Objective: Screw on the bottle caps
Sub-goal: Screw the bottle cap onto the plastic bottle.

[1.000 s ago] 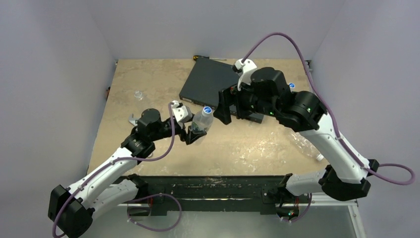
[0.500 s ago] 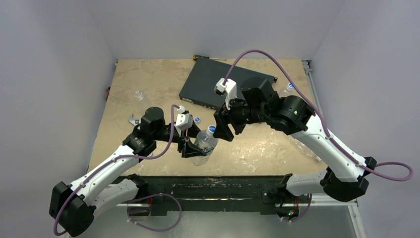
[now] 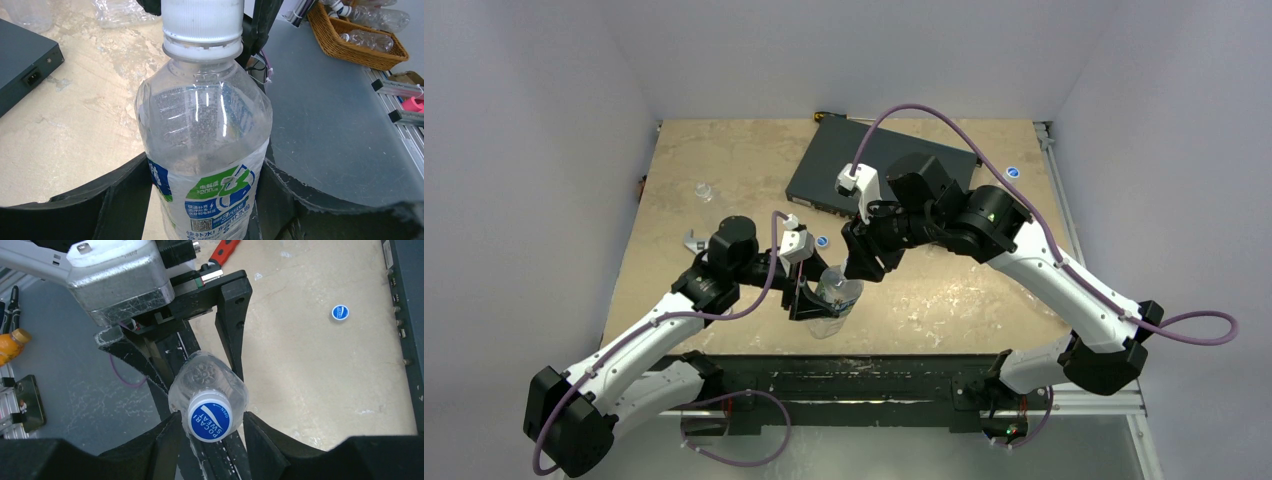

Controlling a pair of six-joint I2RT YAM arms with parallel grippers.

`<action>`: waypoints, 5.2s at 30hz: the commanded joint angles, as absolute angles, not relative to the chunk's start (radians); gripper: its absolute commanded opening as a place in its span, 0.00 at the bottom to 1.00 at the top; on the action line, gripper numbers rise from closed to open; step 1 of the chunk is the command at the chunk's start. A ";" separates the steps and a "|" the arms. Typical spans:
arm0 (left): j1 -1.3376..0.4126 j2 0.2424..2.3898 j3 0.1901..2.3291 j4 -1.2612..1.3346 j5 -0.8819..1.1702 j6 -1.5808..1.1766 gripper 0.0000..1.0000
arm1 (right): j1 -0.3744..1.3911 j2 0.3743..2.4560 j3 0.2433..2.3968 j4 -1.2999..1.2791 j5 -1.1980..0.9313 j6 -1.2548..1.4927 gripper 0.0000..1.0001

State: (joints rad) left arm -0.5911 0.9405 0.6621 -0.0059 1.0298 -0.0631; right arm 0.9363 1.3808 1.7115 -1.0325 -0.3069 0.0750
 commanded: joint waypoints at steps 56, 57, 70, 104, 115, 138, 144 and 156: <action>-0.615 0.902 0.700 0.058 0.976 -0.045 0.00 | 0.961 1.264 1.695 -0.954 -0.167 0.186 0.80; -0.616 0.907 0.704 0.053 1.001 -0.050 0.00 | 0.981 1.268 1.688 -0.963 -0.169 0.175 0.78; -0.617 0.946 0.731 -0.062 1.073 -0.011 0.00 | 1.005 1.317 1.714 -0.982 -0.204 0.109 0.46; -0.656 0.910 0.682 0.494 0.008 0.128 0.00 | 0.863 1.608 1.827 -1.048 -0.021 0.581 0.03; -0.779 1.012 0.710 0.504 -0.175 0.237 0.00 | 0.844 1.667 1.912 -0.926 0.022 0.702 0.29; -0.634 0.945 0.808 -0.080 0.918 0.017 0.00 | 0.954 1.276 1.722 -0.948 -0.126 0.123 0.83; -0.633 0.944 0.807 -0.107 1.004 0.008 0.00 | 0.972 1.291 1.703 -0.961 -0.163 0.095 0.69; -0.632 0.929 0.785 -0.123 0.992 0.023 0.00 | 0.973 1.307 1.704 -0.975 -0.216 0.095 0.56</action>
State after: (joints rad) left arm -0.6369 0.9459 0.7708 -0.1333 0.9478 0.0185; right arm 0.9749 1.3308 1.6871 -0.9741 -0.1997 0.1139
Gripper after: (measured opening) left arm 0.656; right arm 0.507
